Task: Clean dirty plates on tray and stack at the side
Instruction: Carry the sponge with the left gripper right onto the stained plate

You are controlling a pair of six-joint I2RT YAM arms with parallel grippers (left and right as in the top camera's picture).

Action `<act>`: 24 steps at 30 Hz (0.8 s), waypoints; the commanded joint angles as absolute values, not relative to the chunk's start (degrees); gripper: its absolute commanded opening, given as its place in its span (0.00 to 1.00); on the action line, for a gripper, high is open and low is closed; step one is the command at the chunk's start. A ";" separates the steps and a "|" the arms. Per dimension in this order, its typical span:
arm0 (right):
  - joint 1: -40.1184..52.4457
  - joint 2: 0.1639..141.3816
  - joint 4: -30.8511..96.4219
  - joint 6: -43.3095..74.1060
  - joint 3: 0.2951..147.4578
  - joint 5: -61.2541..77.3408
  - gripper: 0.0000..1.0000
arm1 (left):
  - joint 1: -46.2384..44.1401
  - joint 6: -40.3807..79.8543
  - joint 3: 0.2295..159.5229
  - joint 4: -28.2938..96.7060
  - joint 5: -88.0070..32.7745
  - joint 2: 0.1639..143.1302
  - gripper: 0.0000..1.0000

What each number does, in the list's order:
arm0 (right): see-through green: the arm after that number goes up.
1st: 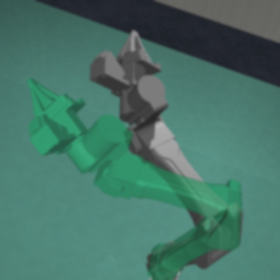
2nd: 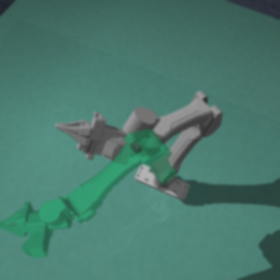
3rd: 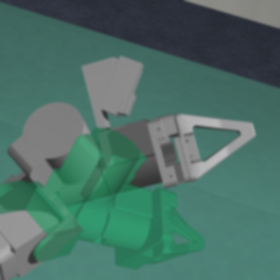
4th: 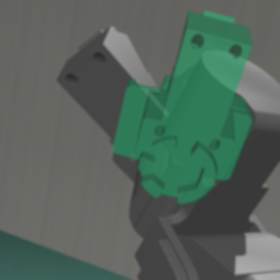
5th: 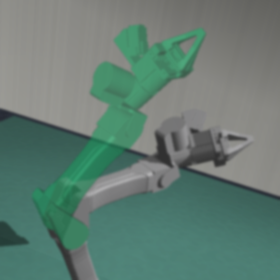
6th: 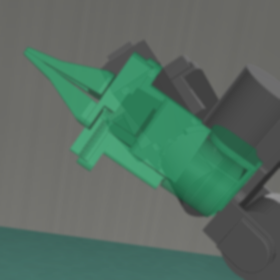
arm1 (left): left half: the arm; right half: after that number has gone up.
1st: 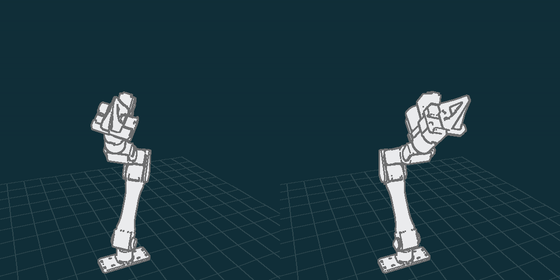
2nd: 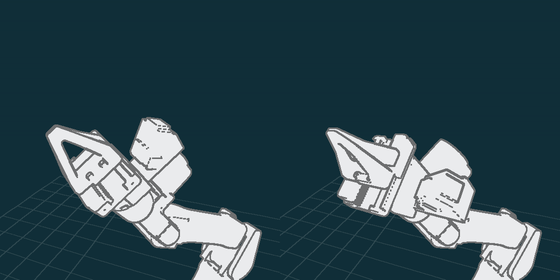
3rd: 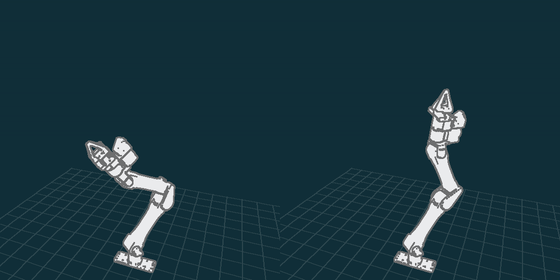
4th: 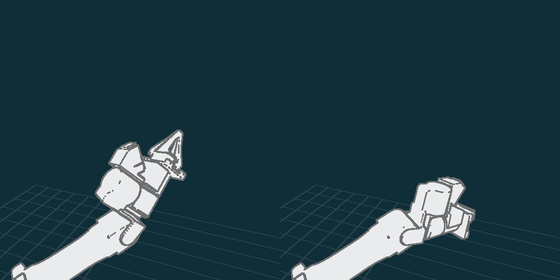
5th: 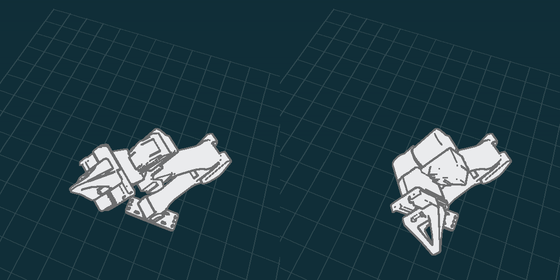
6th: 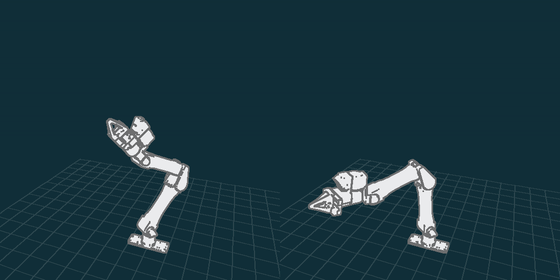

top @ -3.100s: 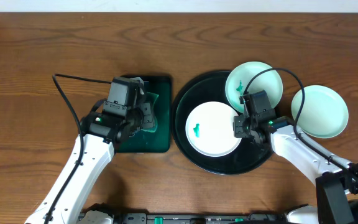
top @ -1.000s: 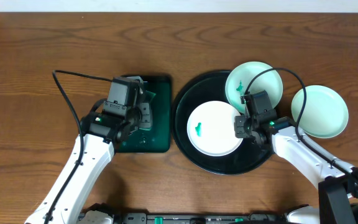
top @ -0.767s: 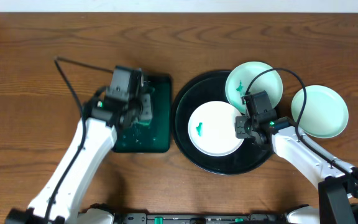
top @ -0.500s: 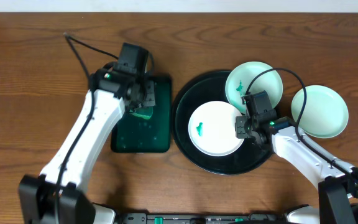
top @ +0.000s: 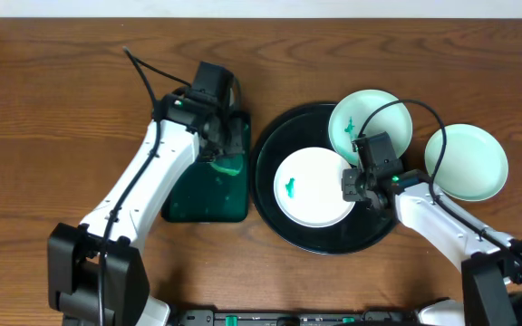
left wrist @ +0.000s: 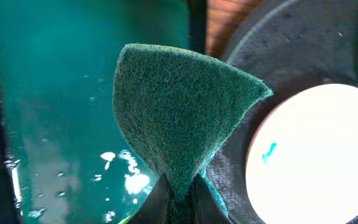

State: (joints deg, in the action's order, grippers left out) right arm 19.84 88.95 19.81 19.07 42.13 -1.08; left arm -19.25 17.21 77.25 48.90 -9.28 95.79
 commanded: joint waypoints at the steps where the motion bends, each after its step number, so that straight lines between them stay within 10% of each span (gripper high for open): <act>1: 19.18 90.19 19.42 19.70 41.56 0.12 0.11 | -20.51 18.11 78.61 48.40 -10.52 94.45 0.07; 24: 19.18 90.19 18.63 19.70 41.56 0.32 0.01 | -38.30 41.82 76.07 43.57 -2.66 95.66 0.07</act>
State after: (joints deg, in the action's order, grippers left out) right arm 19.84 89.62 18.96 19.27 42.13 -0.08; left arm -35.90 34.74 76.62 43.59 -8.08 95.79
